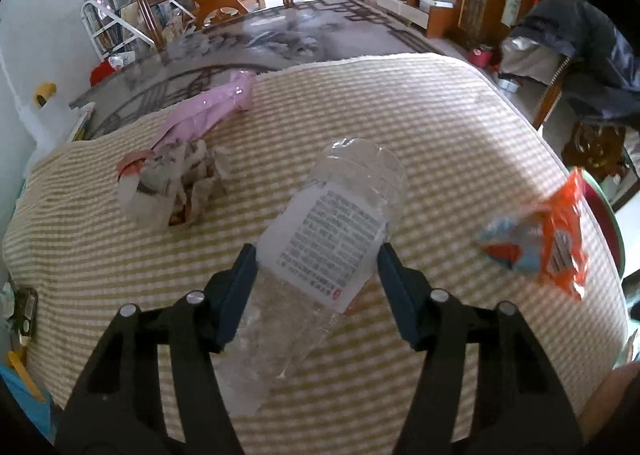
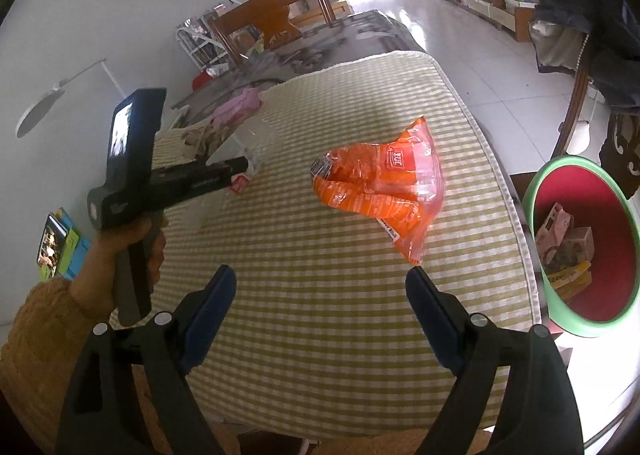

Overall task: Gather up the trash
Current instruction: 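Grasp the clear plastic bottle with the left tool while the right tool grasps the orange chip bag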

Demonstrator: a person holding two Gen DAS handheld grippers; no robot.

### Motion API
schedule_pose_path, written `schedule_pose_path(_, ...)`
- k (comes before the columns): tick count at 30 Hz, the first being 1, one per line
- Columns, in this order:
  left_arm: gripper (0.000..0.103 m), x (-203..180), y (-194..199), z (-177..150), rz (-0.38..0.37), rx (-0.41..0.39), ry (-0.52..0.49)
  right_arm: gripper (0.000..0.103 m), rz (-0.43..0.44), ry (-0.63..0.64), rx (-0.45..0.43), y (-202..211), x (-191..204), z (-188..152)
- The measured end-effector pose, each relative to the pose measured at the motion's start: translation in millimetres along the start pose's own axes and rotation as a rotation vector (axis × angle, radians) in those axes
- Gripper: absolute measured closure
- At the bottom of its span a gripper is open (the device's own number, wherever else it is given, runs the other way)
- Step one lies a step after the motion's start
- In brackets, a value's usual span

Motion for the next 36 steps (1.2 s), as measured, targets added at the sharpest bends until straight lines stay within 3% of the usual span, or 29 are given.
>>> schedule_pose_path(9,0.044,13.0,33.9,-49.1,-0.059,0.04,0.152,0.019,-0.006,-0.003,0.012,-1.1,0.4,-0.5)
schedule_pose_path(13,0.044,19.1,59.2,-79.6,-0.163,0.032,0.302,0.019,-0.011,-0.003,0.018,-2.5,0.4,-0.4)
schedule_pose_path(15,0.044,17.4,67.0,-89.8,-0.156,0.014,0.325,0.019,-0.018,-0.002,0.026,-4.2,0.7,-0.6)
schedule_pose_path(19,0.043,17.6,74.2,-93.1,-0.117,-0.009,0.321,0.019,-0.032,0.005,0.034,-6.1,0.6,-1.7)
schedule_pose_path(24,0.028,9.5,68.0,-89.1,-0.107,-0.016,0.252,0.019,-0.052,0.001,0.057,-11.6,-0.1,-2.0)
schedule_pose_path(28,0.028,9.4,44.0,-94.9,-0.127,0.055,0.262,0.019,-0.055,-0.012,0.083,-15.8,-2.1,-1.6)
schedule_pose_path(30,0.038,11.7,44.7,-94.3,-0.138,0.048,0.278,0.019,-0.043,-0.038,0.089,-17.3,-5.4,1.4)
schedule_pose_path(33,0.042,12.8,48.4,-92.6,-0.189,0.031,0.305,0.019,-0.038,-0.071,0.058,-19.4,-9.6,17.3)
schedule_pose_path(36,0.042,11.7,48.9,-91.8,-0.189,0.025,0.303,0.008,-0.136,-0.054,-0.019,-30.8,-13.1,42.8)
Point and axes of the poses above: each gripper's, at about its wrist camera, not at the fingertips, and y roughly against the way its jaws point, x to its left, z to its top, the point moved 4 cm from there along -y, roughly the way its jaws point, and after that the axes turned 4 degrees about -y, right-handed, at the moved point
